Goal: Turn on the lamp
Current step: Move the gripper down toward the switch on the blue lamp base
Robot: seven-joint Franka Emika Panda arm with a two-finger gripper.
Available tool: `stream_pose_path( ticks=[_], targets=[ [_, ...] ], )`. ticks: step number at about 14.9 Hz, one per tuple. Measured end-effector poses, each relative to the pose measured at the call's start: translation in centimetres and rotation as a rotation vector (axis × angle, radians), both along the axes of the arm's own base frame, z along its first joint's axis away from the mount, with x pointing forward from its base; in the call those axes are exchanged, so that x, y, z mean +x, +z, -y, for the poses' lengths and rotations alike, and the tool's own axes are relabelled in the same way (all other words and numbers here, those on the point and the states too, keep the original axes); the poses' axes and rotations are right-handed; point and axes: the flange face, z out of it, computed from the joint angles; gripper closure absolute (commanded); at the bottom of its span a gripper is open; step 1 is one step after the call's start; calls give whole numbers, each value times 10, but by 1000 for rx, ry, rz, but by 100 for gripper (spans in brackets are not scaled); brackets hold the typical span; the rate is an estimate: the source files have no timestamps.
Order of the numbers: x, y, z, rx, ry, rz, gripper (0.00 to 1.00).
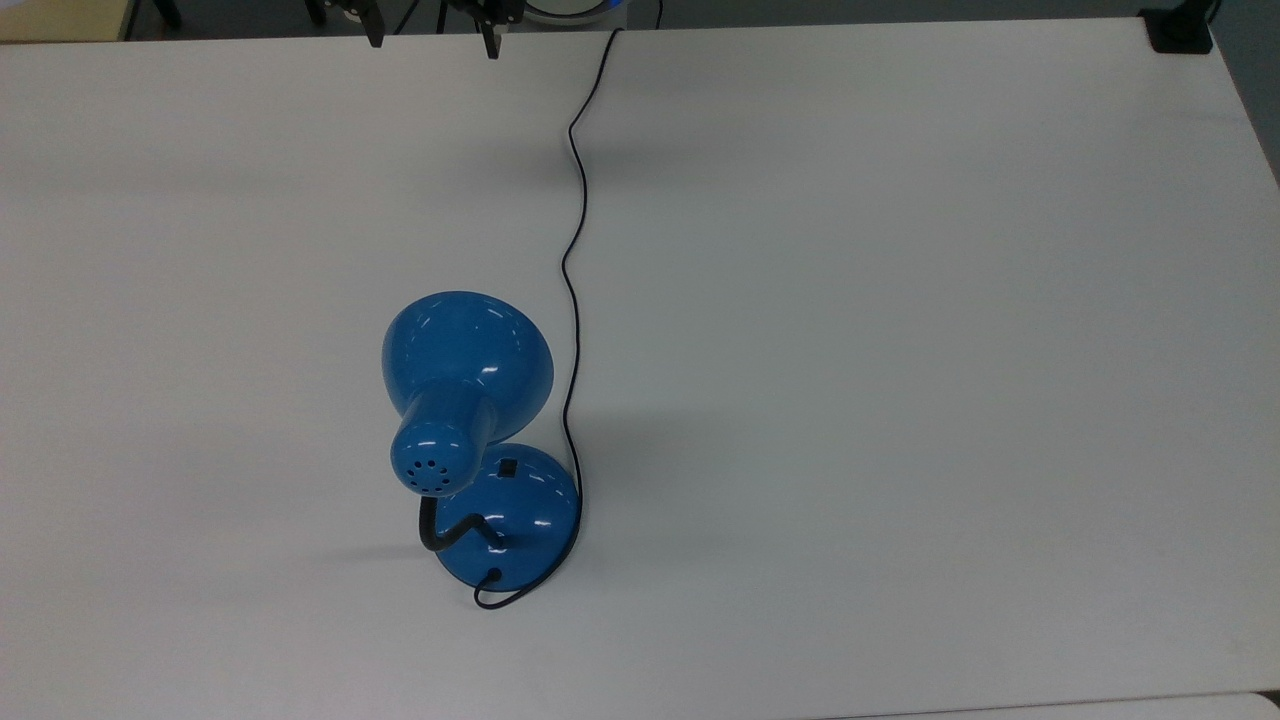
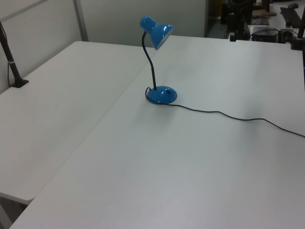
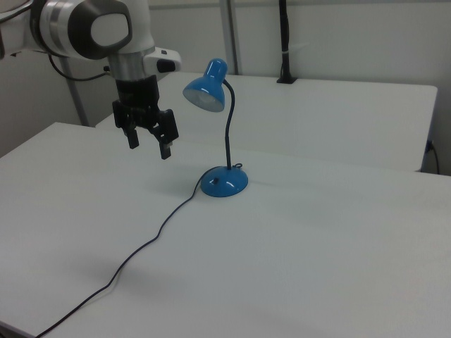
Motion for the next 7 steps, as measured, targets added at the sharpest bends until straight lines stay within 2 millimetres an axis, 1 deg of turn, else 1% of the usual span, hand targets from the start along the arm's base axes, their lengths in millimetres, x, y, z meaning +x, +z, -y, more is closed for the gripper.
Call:
stream_pose_path(
  ticks=[2, 5, 7],
  targets=[
    [0, 2, 3, 0, -5, 4, 0],
    [-1, 13, 24, 0, -42, 29, 0],
    [-1, 15, 27, -1, -47, 33, 0]
  ],
)
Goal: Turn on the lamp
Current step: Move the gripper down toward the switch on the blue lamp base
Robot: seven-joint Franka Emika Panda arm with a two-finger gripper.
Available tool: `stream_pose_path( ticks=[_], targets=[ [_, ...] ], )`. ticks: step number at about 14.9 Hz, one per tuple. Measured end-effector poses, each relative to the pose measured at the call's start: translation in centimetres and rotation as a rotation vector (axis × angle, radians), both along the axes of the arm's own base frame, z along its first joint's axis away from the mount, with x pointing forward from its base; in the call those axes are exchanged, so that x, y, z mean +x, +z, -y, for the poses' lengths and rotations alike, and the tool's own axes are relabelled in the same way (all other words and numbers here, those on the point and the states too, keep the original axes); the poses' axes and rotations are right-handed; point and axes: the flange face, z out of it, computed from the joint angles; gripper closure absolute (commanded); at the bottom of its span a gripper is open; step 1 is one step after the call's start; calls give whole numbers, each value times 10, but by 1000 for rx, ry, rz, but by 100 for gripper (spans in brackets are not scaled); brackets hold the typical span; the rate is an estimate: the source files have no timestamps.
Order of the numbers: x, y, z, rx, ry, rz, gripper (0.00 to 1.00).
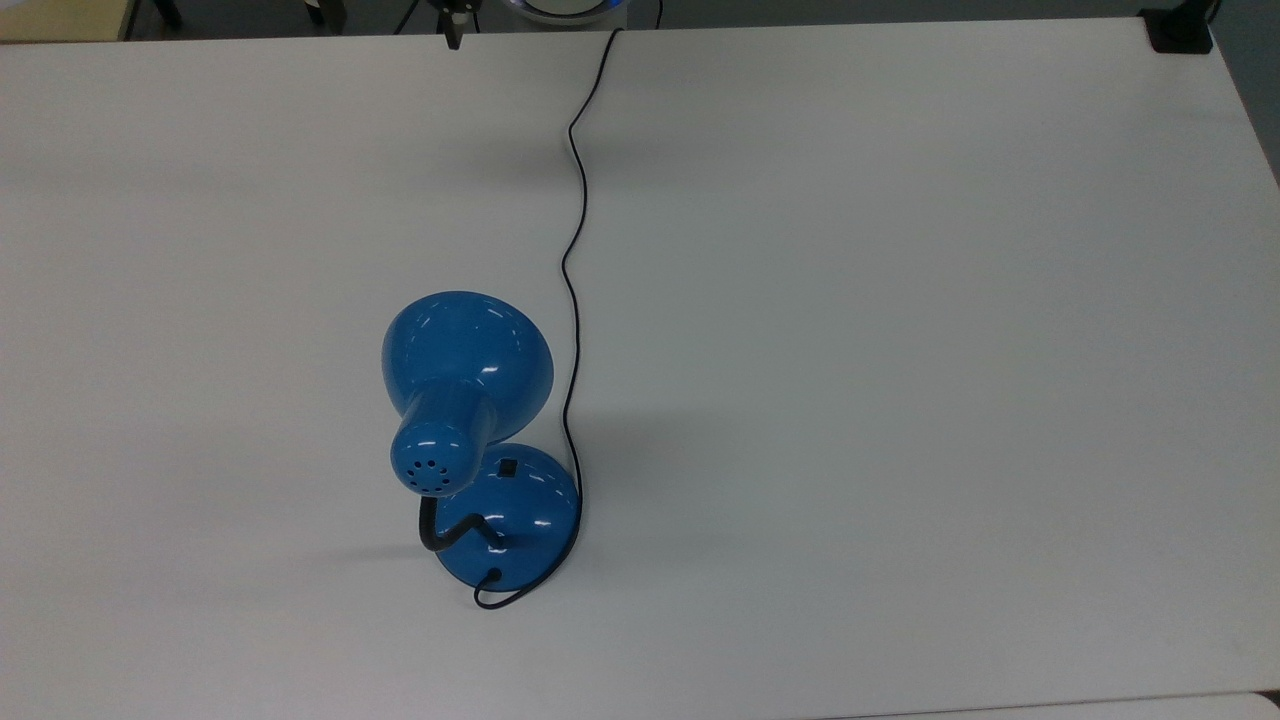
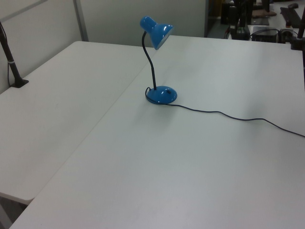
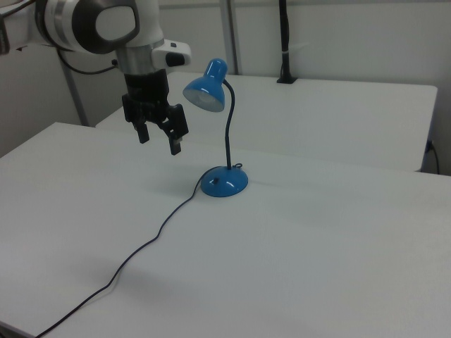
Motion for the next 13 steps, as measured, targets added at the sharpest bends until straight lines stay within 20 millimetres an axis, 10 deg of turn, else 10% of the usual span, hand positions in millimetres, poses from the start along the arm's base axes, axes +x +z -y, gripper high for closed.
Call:
stream_pose_path(
  ticks=[4, 8, 13],
  targets=[
    [3, -7, -1, -2, 2, -13, 2],
    [4, -7, -1, -2, 20, -12, 93],
    [15, -9, 1, -13, 136, 48, 100]
  ],
)
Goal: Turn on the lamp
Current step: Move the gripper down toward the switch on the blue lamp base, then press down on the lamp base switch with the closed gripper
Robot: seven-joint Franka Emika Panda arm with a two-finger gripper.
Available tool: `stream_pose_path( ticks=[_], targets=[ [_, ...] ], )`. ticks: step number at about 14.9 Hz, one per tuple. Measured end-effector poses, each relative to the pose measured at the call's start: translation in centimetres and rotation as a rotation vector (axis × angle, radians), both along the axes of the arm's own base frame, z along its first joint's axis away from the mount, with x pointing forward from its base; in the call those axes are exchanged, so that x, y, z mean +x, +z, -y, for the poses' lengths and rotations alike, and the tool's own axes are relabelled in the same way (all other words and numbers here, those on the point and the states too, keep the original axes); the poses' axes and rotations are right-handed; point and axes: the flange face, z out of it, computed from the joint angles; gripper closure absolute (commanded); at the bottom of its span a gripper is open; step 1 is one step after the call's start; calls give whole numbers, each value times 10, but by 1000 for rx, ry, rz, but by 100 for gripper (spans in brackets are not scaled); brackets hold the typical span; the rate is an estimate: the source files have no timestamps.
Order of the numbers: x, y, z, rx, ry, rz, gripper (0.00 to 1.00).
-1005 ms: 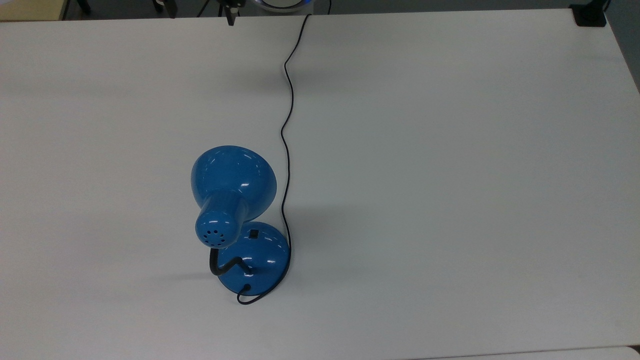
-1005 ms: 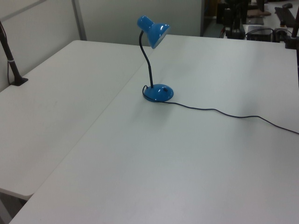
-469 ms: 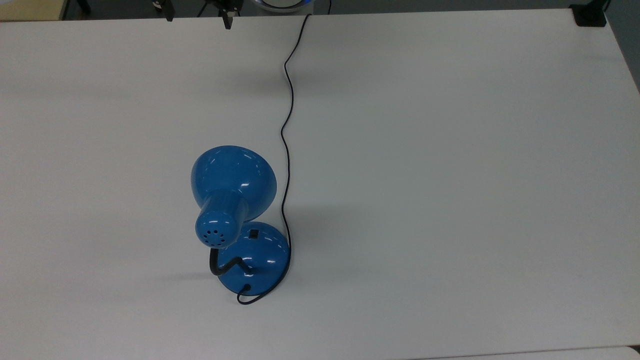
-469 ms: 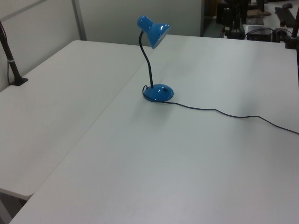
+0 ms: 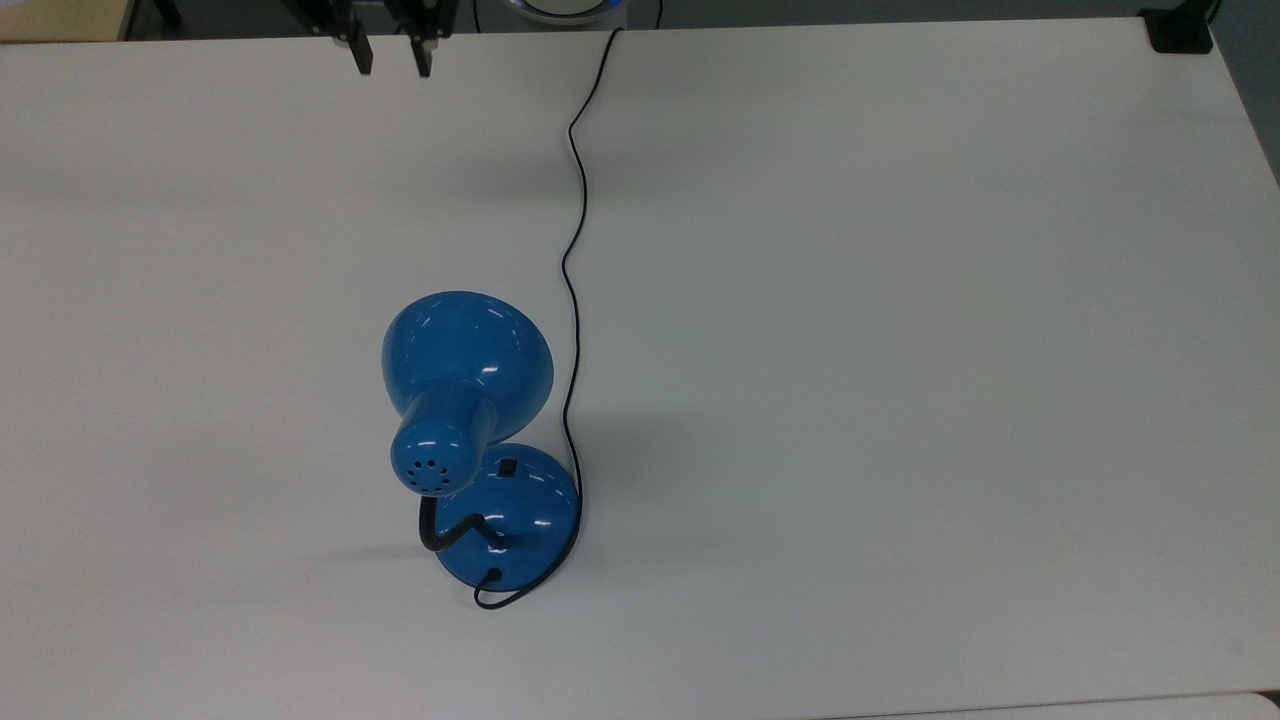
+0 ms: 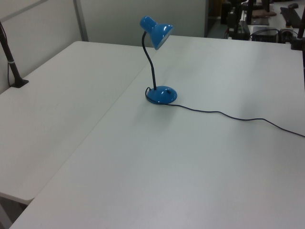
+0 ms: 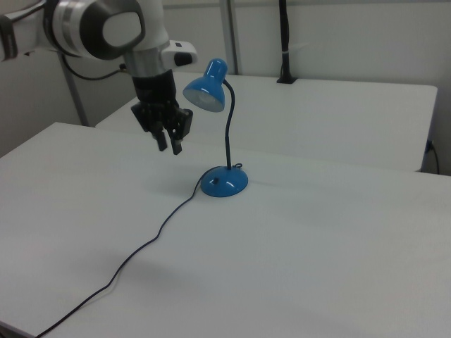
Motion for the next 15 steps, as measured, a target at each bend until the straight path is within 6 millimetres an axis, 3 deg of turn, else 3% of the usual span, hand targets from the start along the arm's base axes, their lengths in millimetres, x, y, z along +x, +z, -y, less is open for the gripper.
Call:
stream_pose_path(
  ticks=[2, 8, 15],
  targets=[
    [17, -15, 0, -17, 12, 40, 100],
    [80, -93, -8, -31, 46, 156, 100],
    [131, -177, -45, -45, 65, 302, 100]
  ],
)
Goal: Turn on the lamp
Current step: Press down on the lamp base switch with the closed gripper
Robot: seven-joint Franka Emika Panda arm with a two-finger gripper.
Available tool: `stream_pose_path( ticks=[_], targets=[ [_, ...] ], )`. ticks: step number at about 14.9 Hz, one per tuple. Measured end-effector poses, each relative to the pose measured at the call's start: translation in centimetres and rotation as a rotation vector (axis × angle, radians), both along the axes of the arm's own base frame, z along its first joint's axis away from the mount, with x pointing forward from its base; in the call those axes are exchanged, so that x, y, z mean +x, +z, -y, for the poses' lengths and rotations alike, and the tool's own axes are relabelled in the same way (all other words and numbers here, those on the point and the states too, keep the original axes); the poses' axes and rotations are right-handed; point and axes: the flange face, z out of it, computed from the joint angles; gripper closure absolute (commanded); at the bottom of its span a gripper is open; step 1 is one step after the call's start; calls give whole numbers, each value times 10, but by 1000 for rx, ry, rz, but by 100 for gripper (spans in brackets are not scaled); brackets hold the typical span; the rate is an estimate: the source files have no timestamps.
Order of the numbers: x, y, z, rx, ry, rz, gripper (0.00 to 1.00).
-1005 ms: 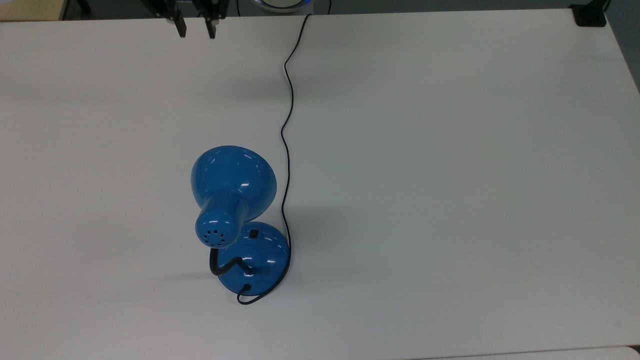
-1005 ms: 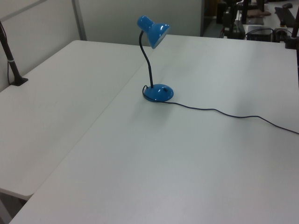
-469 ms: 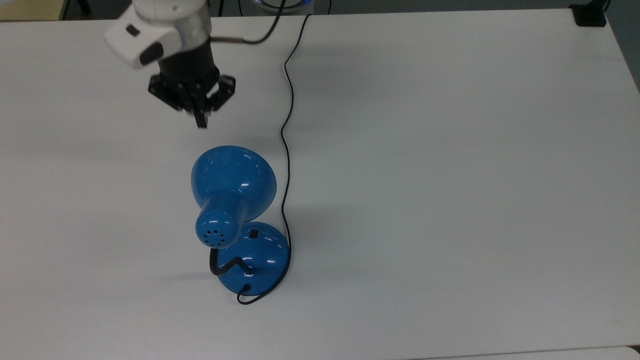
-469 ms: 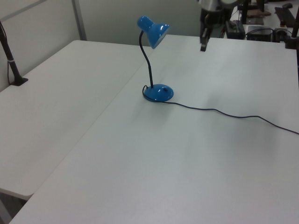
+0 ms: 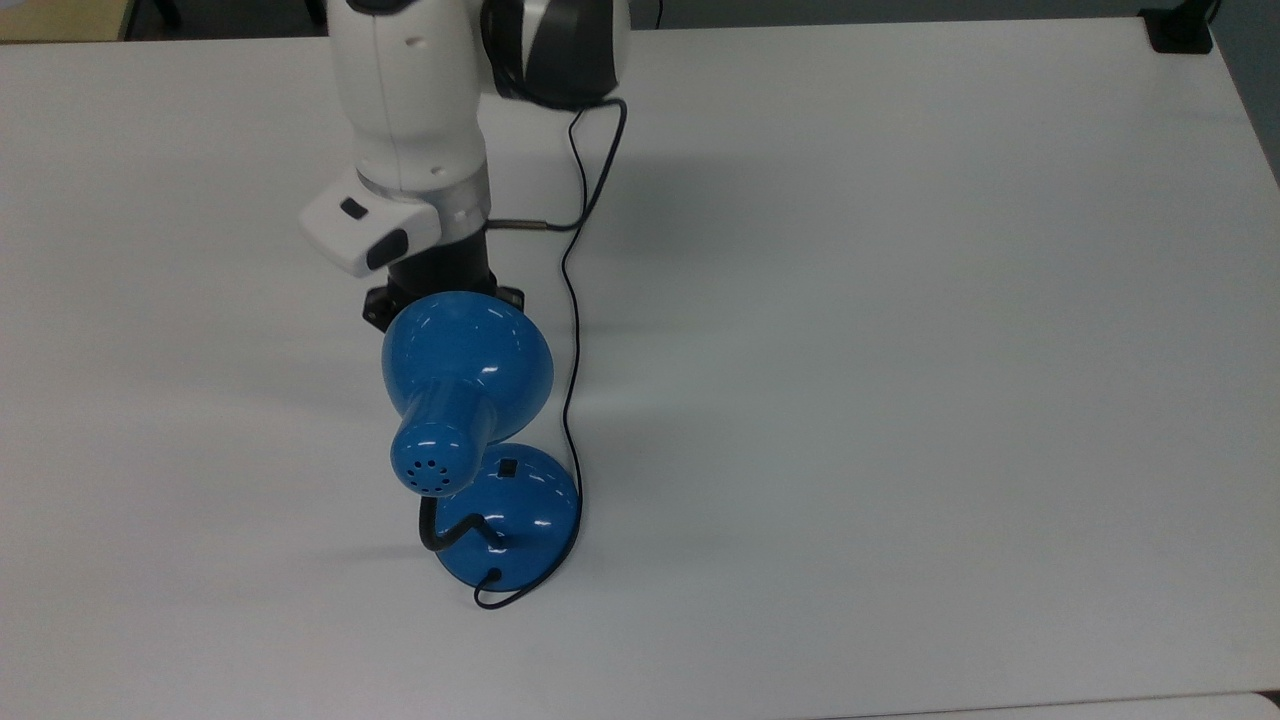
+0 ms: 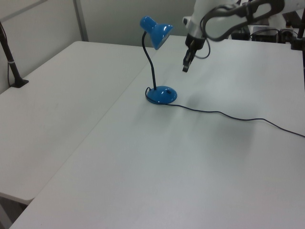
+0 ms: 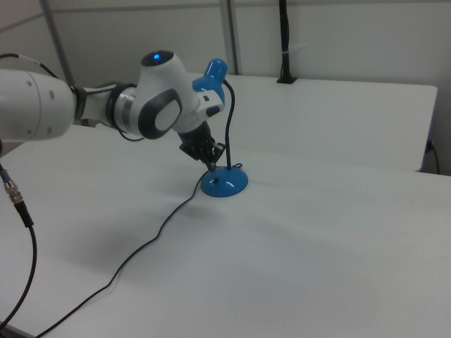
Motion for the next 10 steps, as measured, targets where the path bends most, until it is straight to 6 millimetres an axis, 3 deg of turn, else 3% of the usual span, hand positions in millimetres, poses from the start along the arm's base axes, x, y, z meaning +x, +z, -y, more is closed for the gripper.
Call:
stream_pose_path(
  ticks=[10],
  targets=[
    [22, -53, -20, -24, -19, 99, 100]
  ],
)
